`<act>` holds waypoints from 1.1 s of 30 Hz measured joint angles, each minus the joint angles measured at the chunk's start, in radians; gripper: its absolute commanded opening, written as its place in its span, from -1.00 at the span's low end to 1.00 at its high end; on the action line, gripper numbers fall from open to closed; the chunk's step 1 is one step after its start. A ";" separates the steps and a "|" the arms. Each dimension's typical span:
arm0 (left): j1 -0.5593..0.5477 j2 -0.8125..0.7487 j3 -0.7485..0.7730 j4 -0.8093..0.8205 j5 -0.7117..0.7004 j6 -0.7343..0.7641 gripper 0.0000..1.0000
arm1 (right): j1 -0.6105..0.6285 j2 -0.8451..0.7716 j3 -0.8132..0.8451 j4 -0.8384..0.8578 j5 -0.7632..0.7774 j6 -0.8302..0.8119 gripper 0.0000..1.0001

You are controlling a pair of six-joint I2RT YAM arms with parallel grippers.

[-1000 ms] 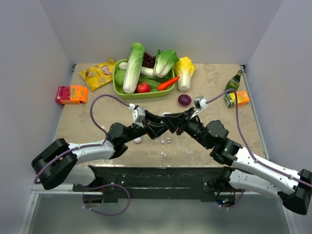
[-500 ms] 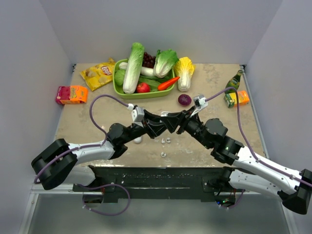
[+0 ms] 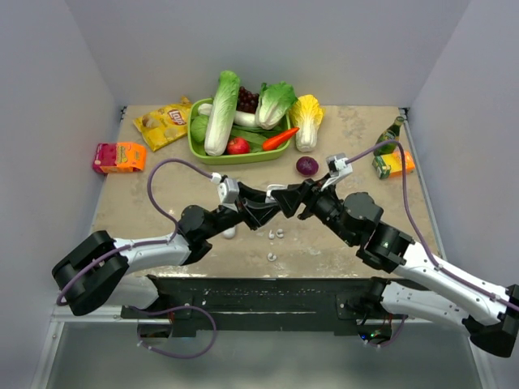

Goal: Insert the wireless bluetooth earbuds into the charging case
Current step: Place the earbud in the charging case.

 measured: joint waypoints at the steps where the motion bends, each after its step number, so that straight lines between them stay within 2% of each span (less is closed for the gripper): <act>1: 0.000 0.000 0.000 0.000 0.000 0.001 -1.00 | 0.000 -0.003 0.007 -0.014 0.010 -0.003 0.39; 13: -0.001 -0.026 0.000 0.013 -0.023 0.076 -1.00 | 0.004 -0.008 0.135 -0.189 0.120 -0.062 0.44; 15: -0.001 -0.026 0.000 0.013 -0.028 0.091 -1.00 | 0.010 0.003 0.164 -0.193 0.130 -0.079 0.58; 20: -0.002 -0.026 0.001 0.013 -0.051 0.138 -1.00 | 0.048 0.055 0.239 -0.214 0.159 -0.128 0.63; 26: -0.028 -0.030 0.001 0.012 -0.126 0.239 -1.00 | 0.116 0.151 0.302 -0.257 0.243 -0.169 0.63; 33: -0.070 -0.037 0.009 0.011 -0.233 0.381 -1.00 | 0.132 0.211 0.336 -0.300 0.323 -0.174 0.64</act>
